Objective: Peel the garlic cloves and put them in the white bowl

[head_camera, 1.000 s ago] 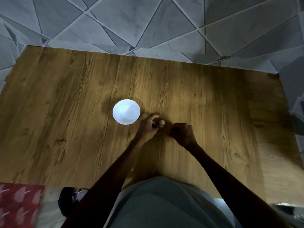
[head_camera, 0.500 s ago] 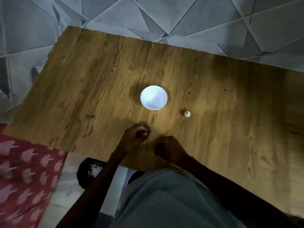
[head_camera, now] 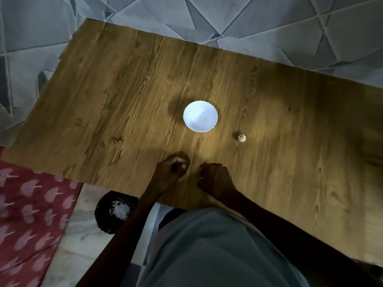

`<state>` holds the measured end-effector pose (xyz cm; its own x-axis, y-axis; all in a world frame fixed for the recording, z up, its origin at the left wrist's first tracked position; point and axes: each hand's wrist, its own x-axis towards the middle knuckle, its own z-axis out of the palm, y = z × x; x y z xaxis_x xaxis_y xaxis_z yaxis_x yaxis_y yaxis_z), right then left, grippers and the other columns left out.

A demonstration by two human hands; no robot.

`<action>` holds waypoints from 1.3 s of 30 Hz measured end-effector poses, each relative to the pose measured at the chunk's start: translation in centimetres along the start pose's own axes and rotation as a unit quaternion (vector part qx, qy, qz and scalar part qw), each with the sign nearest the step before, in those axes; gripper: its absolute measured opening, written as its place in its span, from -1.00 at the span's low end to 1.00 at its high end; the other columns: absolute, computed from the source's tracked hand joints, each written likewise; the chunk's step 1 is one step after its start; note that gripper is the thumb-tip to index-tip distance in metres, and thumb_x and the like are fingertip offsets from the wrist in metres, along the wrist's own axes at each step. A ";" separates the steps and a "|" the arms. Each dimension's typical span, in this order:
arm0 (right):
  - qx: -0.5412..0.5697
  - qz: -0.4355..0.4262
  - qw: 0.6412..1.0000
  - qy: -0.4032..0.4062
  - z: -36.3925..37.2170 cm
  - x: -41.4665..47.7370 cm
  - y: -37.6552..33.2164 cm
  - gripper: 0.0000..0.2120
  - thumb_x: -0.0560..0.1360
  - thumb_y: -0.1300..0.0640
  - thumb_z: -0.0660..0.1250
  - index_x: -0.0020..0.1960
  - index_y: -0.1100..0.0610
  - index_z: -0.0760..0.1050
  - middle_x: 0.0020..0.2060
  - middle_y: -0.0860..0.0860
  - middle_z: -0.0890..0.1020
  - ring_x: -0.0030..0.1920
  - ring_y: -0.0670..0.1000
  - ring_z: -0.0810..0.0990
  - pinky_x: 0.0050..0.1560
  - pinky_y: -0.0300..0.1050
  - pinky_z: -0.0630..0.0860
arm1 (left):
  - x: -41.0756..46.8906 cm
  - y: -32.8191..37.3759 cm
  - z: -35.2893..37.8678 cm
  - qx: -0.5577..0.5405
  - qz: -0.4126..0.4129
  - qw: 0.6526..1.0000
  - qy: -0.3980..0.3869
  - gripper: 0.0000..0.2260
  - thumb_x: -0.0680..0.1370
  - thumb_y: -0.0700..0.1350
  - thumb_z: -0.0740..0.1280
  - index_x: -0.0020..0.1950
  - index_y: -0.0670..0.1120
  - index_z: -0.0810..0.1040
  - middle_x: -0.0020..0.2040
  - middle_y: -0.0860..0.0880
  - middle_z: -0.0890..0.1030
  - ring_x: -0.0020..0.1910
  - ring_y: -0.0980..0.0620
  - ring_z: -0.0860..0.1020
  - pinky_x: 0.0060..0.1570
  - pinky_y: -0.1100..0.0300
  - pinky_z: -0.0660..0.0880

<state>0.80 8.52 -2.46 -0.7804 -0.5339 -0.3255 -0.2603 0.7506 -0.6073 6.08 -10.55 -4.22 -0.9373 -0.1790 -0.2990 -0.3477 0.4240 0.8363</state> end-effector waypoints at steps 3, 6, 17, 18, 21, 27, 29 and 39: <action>0.121 0.064 0.987 0.087 -2.6 0.0 1.5 -0.93 0.38 0.21 0.51 -0.14 0.17 0.70 -0.26 -0.02 0.71 -0.27 -0.08 0.65 -0.22 -0.14 0.55 | 1.3 1.3 1.1 -0.012 0.001 1.000 -0.027 -0.87 0.56 -0.15 0.37 0.09 -0.06 0.65 -0.02 0.08 0.65 -0.04 0.23 0.59 0.02 0.28 0.49; 0.233 0.146 0.952 0.132 -5.1 -0.8 3.8 -0.96 0.40 0.30 0.52 -0.16 0.21 0.69 -0.38 0.05 0.69 -0.39 -0.11 0.64 -0.29 -0.16 0.60 | 2.3 2.9 2.9 0.011 0.042 0.998 -0.040 -0.88 0.54 -0.15 0.39 0.06 -0.05 0.64 -0.01 0.11 0.64 0.00 0.22 0.57 0.08 0.25 0.49; 0.078 0.172 0.967 0.169 -6.1 -3.3 6.9 -0.83 0.54 0.26 0.39 -0.21 0.08 0.60 -0.43 -0.21 0.52 -0.51 -0.20 0.52 -0.49 -0.38 0.42 | 3.5 4.6 7.2 0.286 0.207 0.935 -0.042 -0.52 0.36 0.00 0.50 0.25 -0.02 0.54 0.32 -0.04 0.42 0.29 -0.01 0.30 0.28 -0.03 0.32; 0.063 0.173 0.969 0.167 -6.1 -3.2 6.9 -0.83 0.54 0.24 0.39 -0.21 0.09 0.60 -0.43 -0.21 0.51 -0.52 -0.20 0.50 -0.49 -0.40 0.40 | 3.6 4.6 7.2 0.285 0.208 0.935 -0.041 -0.52 0.35 -0.01 0.51 0.25 -0.03 0.54 0.32 -0.05 0.42 0.29 0.00 0.29 0.27 -0.03 0.32; 0.023 0.171 0.970 0.169 -5.8 -2.8 7.1 -0.90 0.53 0.20 0.41 -0.17 0.12 0.63 -0.36 -0.12 0.57 -0.44 -0.24 0.49 -0.39 -0.41 0.37 | 3.6 4.8 7.3 0.282 0.202 0.937 -0.043 -0.51 0.35 -0.02 0.53 0.25 -0.04 0.55 0.32 -0.06 0.42 0.28 0.04 0.27 0.26 -0.02 0.33; -0.029 0.155 0.972 0.174 -5.0 -2.7 6.9 -0.95 0.49 0.26 0.39 -0.13 0.16 0.62 -0.26 0.03 0.66 -0.29 -0.01 0.63 -0.21 -0.09 0.62 | 3.4 5.3 7.4 0.298 0.184 0.936 -0.046 -0.51 0.36 -0.02 0.52 0.27 -0.04 0.54 0.34 -0.07 0.42 0.32 -0.10 0.36 0.27 -0.05 0.32; -0.050 0.156 0.973 0.164 -5.2 -2.6 6.6 -0.95 0.51 0.25 0.37 -0.11 0.17 0.62 -0.24 0.03 0.65 -0.27 -0.01 0.62 -0.23 -0.17 0.54 | 3.3 5.5 7.5 0.302 0.180 0.935 -0.040 -0.51 0.36 -0.02 0.52 0.27 -0.05 0.54 0.34 -0.08 0.43 0.33 -0.12 0.37 0.27 -0.05 0.32; 0.376 0.192 0.891 0.165 -7.0 -4.4 7.0 -0.86 0.49 0.36 0.39 -0.16 0.17 0.65 -0.25 0.06 0.70 -0.23 -0.02 0.71 -0.22 -0.24 0.63 | 2.9 9.6 8.8 -0.052 0.020 0.987 -0.149 -0.92 0.55 -0.22 0.38 0.01 -0.15 0.64 -0.13 0.05 0.65 -0.16 0.22 0.58 -0.12 0.42 0.45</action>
<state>-1.59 18.81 -0.25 -0.8868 -0.0574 -0.4586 0.4200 0.3140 -0.8515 -0.16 0.78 -1.11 -0.9210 0.1113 -0.3734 -0.3204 0.3293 0.8882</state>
